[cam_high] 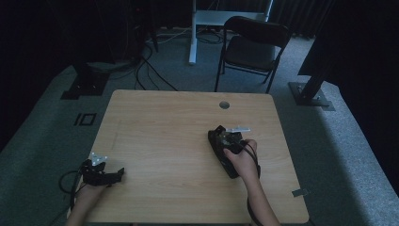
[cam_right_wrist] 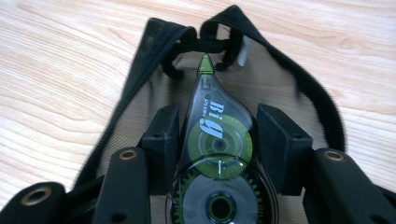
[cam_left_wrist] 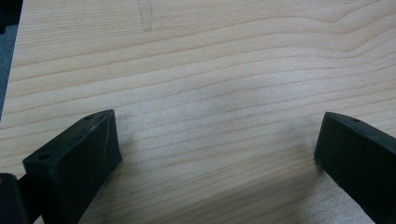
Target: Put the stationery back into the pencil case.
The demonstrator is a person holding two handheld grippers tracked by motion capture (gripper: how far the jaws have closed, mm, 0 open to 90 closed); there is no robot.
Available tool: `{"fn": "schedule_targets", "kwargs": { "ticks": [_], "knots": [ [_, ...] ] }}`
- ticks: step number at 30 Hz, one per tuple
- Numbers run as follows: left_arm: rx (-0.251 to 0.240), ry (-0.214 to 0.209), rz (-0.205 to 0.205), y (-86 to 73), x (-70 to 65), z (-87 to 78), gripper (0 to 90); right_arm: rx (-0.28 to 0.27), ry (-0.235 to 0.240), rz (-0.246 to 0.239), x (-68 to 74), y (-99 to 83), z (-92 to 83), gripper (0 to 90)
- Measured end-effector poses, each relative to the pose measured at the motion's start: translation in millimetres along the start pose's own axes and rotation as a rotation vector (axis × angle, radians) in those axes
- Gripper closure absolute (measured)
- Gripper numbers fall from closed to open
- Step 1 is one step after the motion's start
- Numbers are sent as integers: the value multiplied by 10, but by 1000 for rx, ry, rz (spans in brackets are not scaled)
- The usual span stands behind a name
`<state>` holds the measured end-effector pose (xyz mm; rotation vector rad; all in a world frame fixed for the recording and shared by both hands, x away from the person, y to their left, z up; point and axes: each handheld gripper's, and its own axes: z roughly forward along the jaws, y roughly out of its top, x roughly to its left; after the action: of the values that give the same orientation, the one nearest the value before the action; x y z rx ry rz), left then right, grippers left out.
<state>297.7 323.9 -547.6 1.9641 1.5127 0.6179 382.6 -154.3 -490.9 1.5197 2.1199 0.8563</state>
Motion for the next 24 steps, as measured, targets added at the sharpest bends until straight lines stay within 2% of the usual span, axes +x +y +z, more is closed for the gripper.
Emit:
{"fn": "schedule_targets", "kwargs": {
  "ticks": [3,7,13,24],
  "knots": [
    [-1,1,-1,0,-1,0,4,23,-5,-16,24,7,14,506],
    [-1,0,-1,0,-1,0,4,52,-7,-14,43,18,33,505],
    [0,0,-1,0,-1,0,4,60,-10,6,27,28,44,505],
    [0,0,-1,0,-1,0,4,91,-3,-9,41,7,82,502]
  ]
}}
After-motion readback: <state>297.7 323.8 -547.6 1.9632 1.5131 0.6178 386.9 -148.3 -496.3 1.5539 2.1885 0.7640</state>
